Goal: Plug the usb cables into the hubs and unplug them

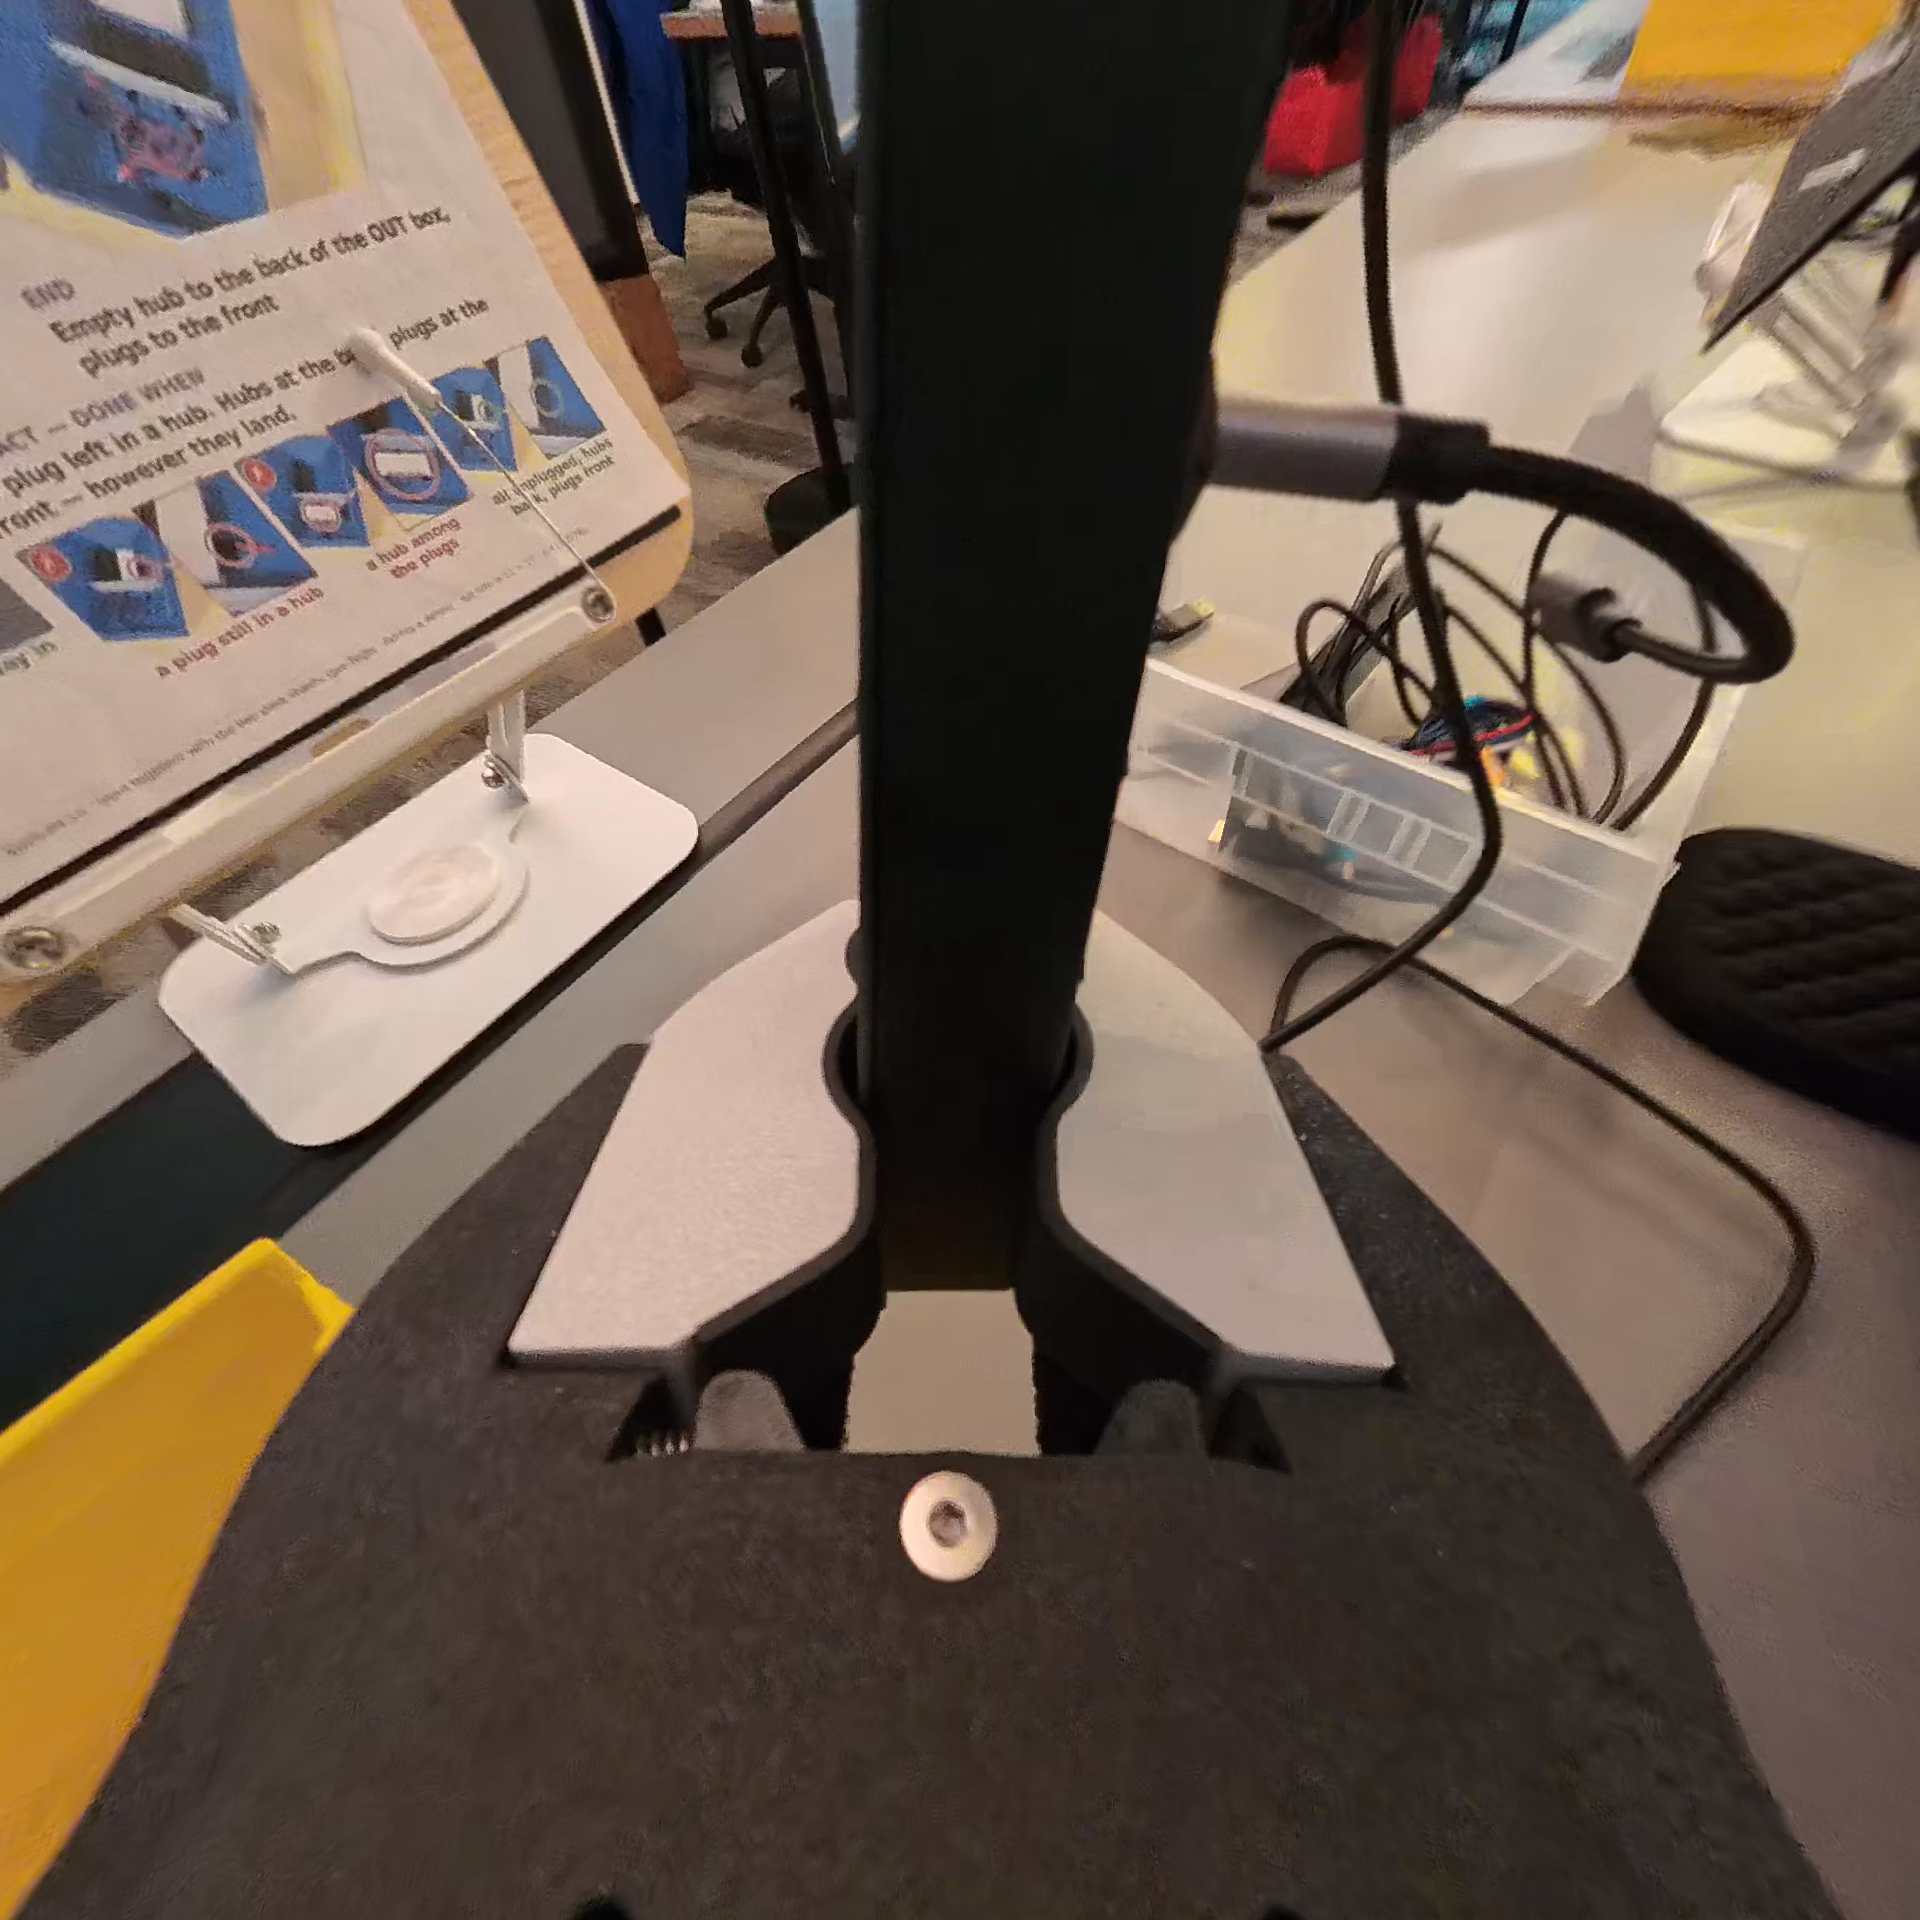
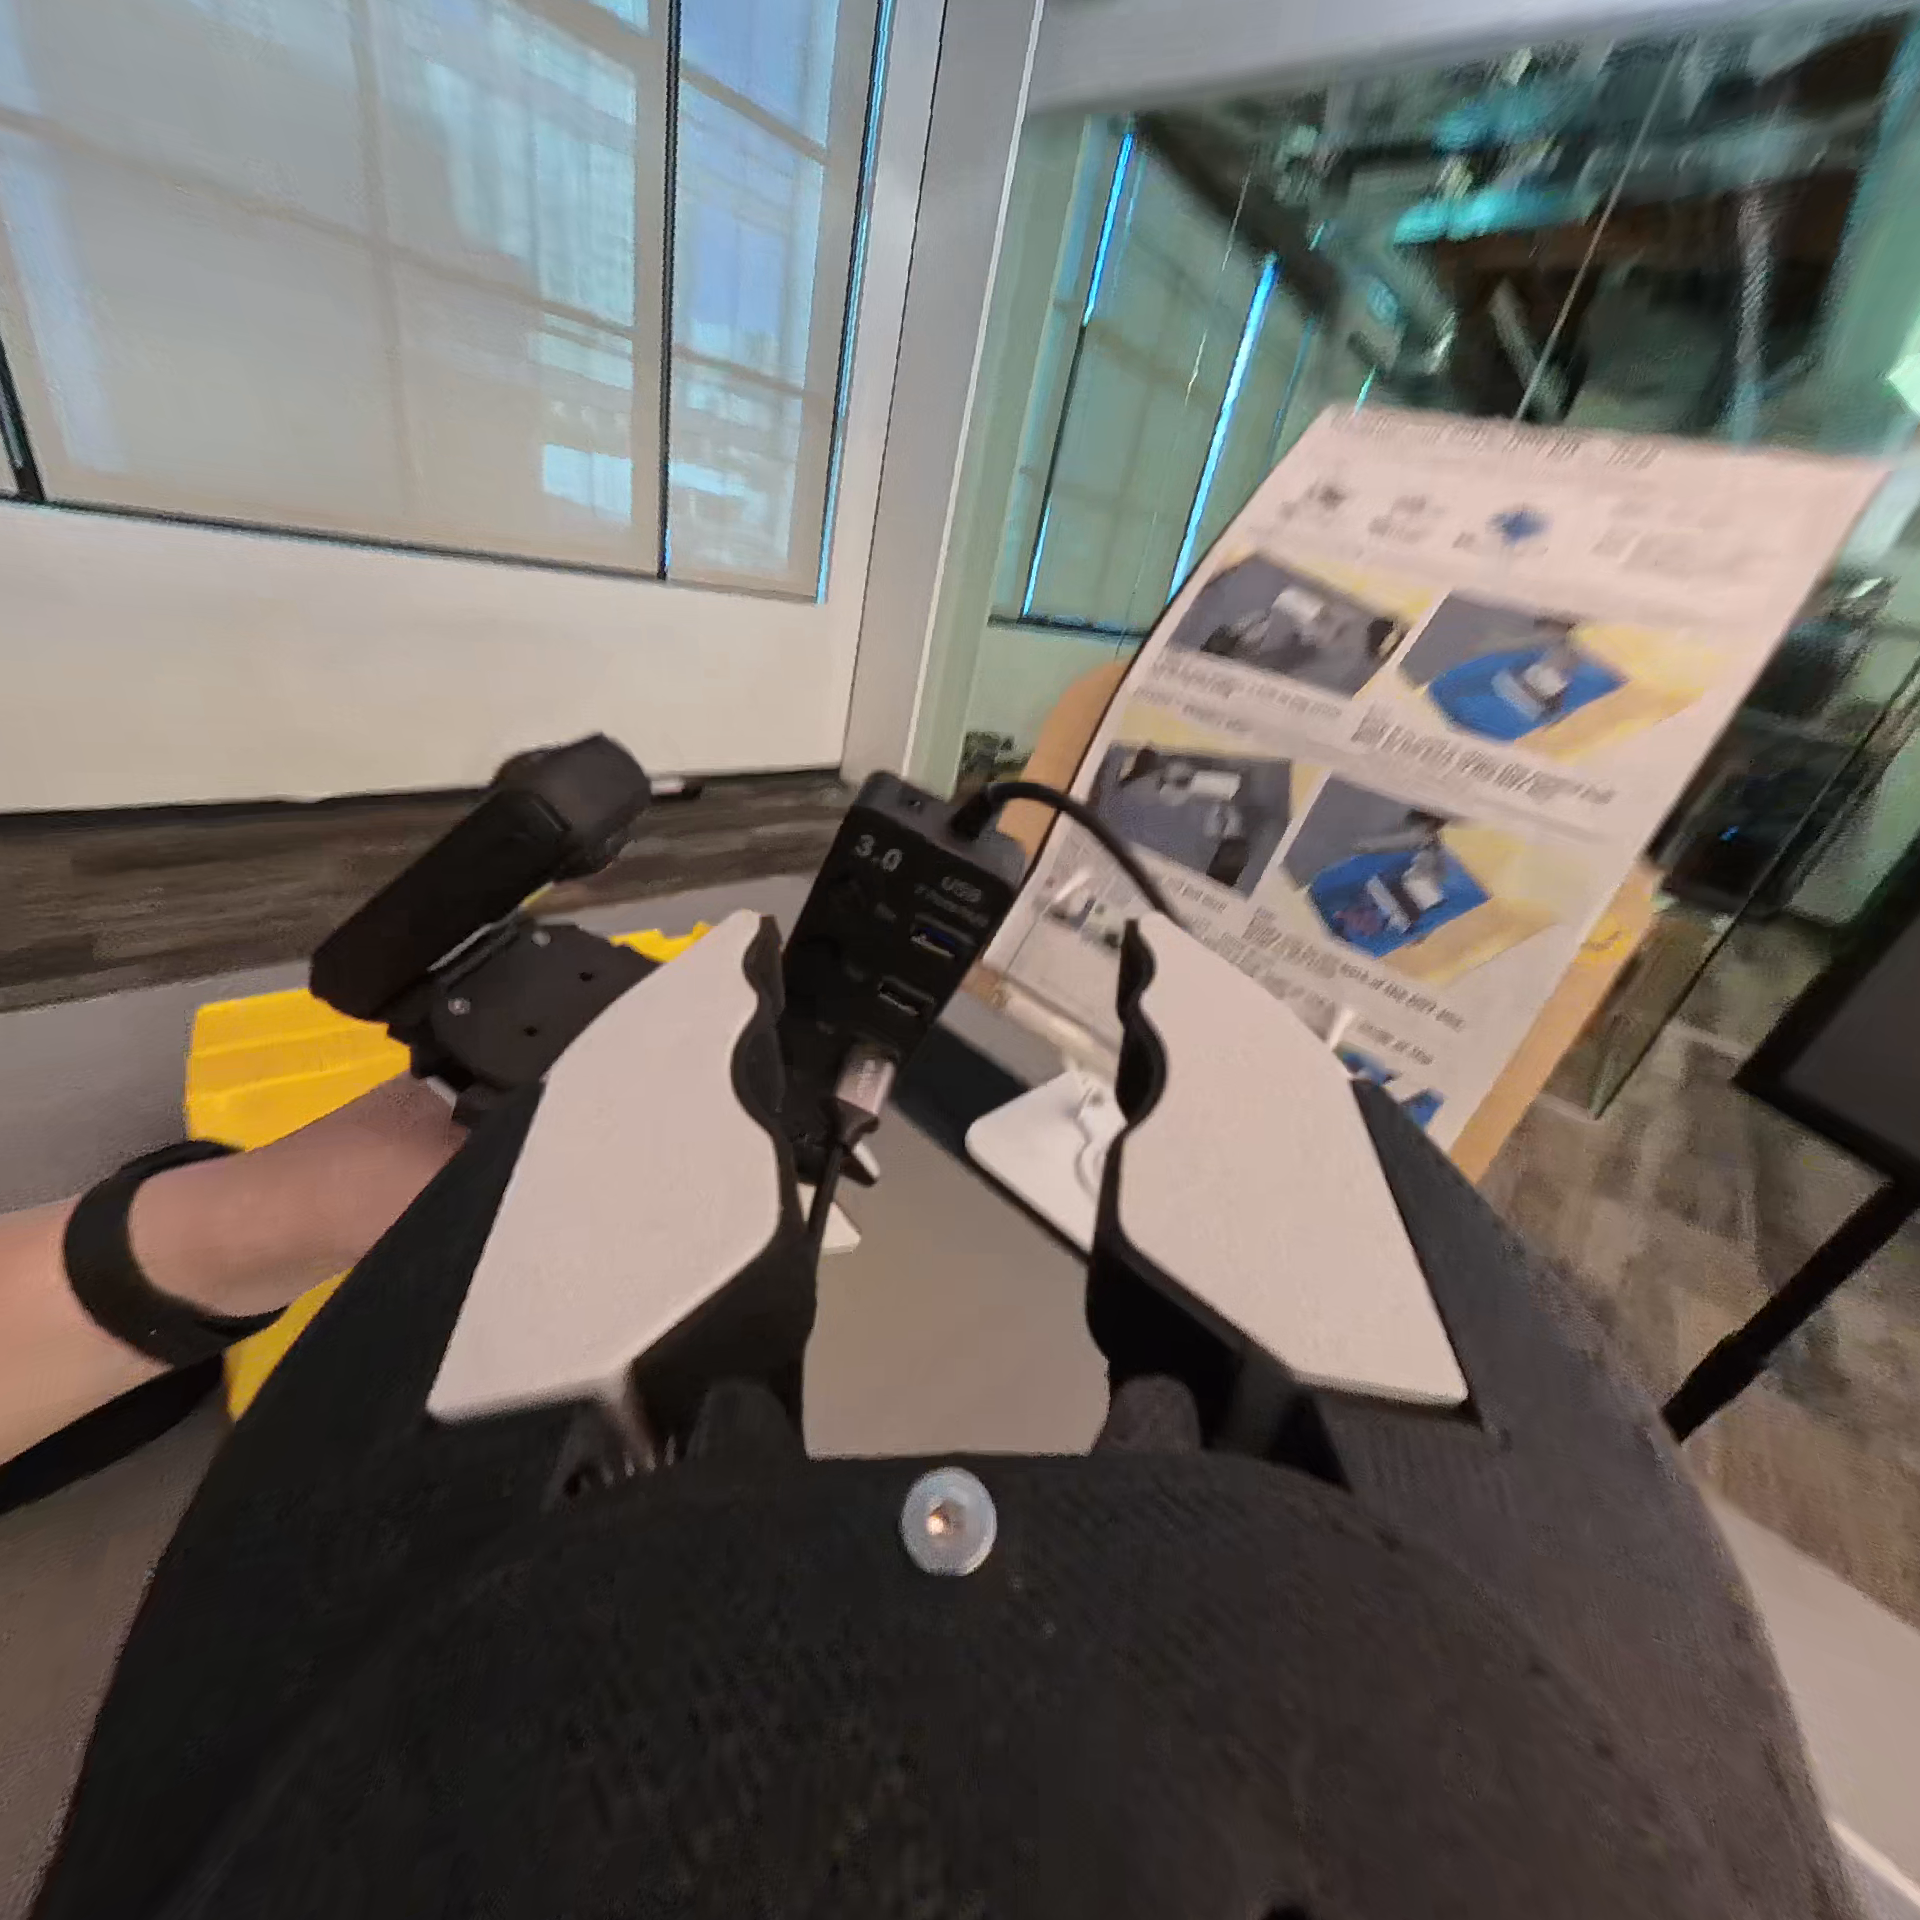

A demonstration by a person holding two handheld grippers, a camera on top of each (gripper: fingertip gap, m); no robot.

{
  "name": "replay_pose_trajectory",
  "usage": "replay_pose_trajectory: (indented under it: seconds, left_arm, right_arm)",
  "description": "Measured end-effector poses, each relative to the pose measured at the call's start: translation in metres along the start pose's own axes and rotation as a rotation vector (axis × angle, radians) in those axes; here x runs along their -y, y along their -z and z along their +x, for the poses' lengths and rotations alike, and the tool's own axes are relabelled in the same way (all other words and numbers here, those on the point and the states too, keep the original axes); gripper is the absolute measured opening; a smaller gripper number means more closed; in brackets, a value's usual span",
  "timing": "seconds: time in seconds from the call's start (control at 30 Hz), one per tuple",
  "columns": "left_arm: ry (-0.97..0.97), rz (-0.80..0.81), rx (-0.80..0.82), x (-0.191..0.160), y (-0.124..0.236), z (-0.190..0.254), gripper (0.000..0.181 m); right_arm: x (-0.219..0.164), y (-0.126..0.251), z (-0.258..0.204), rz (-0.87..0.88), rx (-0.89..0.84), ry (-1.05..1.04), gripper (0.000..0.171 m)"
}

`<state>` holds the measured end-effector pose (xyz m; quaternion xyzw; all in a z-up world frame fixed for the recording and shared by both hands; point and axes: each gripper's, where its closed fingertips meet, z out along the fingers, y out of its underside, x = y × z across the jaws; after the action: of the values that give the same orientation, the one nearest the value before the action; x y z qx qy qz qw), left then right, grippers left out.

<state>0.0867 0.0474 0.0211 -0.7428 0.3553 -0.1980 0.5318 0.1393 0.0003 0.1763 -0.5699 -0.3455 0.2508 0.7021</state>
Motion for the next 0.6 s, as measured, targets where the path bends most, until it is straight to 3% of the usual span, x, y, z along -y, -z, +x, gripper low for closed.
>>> replay_pose_trajectory:
  seconds: [0.13, 0.23, 0.6]
  left_arm:
    - [0.069, 0.054, 0.002, 0.009, 0.01, -0.008, 0.027]
    - [0.099, 0.102, 0.012, 0.018, 0.017, -0.009, 0.027]
    - [0.129, 0.176, 0.131, 0.024, 0.024, -0.024, 0.027]
  right_arm:
    - [0.052, 0.038, 0.005, 0.297, -0.09, 0.051, 0.054]
    - [0.069, 0.058, 0.001, 0.472, -0.12, 0.06, 0.041]
    - [-0.006, -0.016, -0.048, 0.158, 0.084, -0.084, 0.048]
